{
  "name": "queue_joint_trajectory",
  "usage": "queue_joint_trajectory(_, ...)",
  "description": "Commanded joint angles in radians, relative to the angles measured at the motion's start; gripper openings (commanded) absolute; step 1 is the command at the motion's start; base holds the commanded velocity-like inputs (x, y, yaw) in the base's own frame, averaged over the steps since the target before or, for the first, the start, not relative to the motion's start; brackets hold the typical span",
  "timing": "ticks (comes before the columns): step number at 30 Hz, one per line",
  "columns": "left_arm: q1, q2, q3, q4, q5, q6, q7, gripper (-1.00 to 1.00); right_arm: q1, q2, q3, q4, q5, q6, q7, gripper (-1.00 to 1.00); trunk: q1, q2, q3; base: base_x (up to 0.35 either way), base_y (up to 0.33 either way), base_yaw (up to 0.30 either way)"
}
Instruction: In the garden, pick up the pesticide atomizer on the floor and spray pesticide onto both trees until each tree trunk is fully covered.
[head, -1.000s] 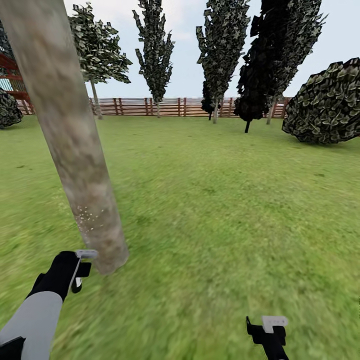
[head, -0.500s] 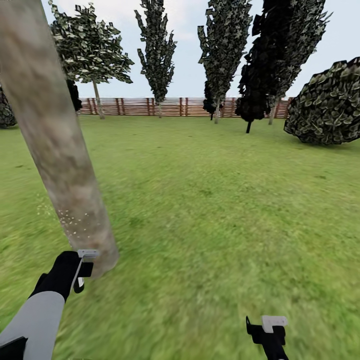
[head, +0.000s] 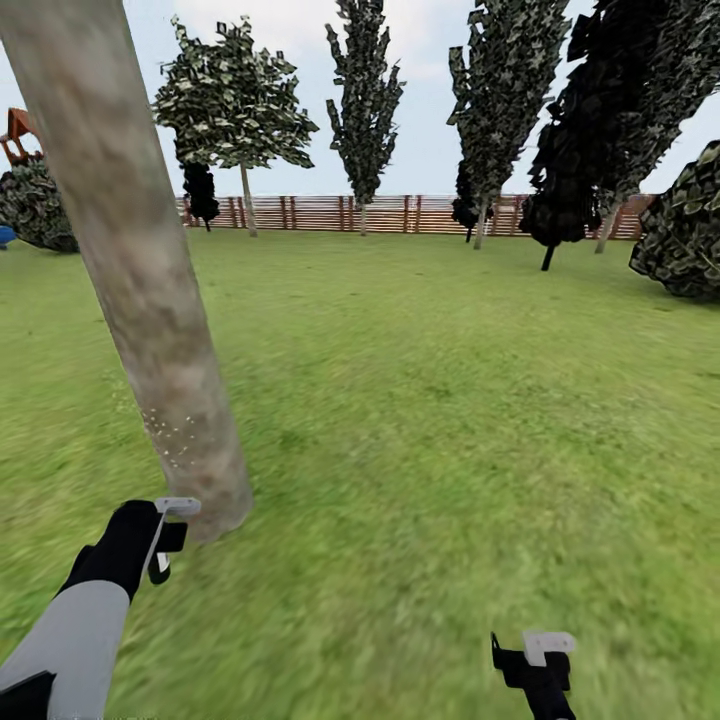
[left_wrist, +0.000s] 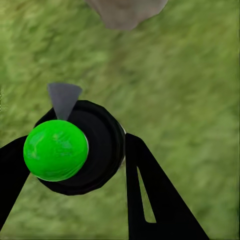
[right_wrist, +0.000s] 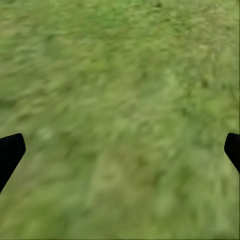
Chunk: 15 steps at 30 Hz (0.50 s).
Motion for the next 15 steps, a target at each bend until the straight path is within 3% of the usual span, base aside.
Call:
queue_joint_trajectory(1, -0.004, -0.001, 0.004, -0.002, -0.011, 0.003, -0.009, -1.0, 0.0, 0.0, -0.007, 0.001, 0.01, -0.003, -0.004, 1.0, 0.0, 0.0, -0.001, 0.214, -0.207, 0.179)
queue_joint_trajectory(8, -0.014, -0.006, 0.0, -0.004, -0.011, 0.005, -0.008, -1.0, 0.0, -0.003, -0.007, 0.001, 0.01, -0.003, -0.005, 1.0, 0.0, 0.0, -0.001, 0.209, -0.206, 0.028)
queue_joint_trajectory(15, -0.015, -0.005, 0.004, -0.002, -0.011, 0.006, -0.01, -1.0, 0.0, -0.006, -0.007, -0.001, 0.01, -0.003, -0.005, 1.0, 0.0, 0.0, -0.001, 0.035, -0.268, 0.001)
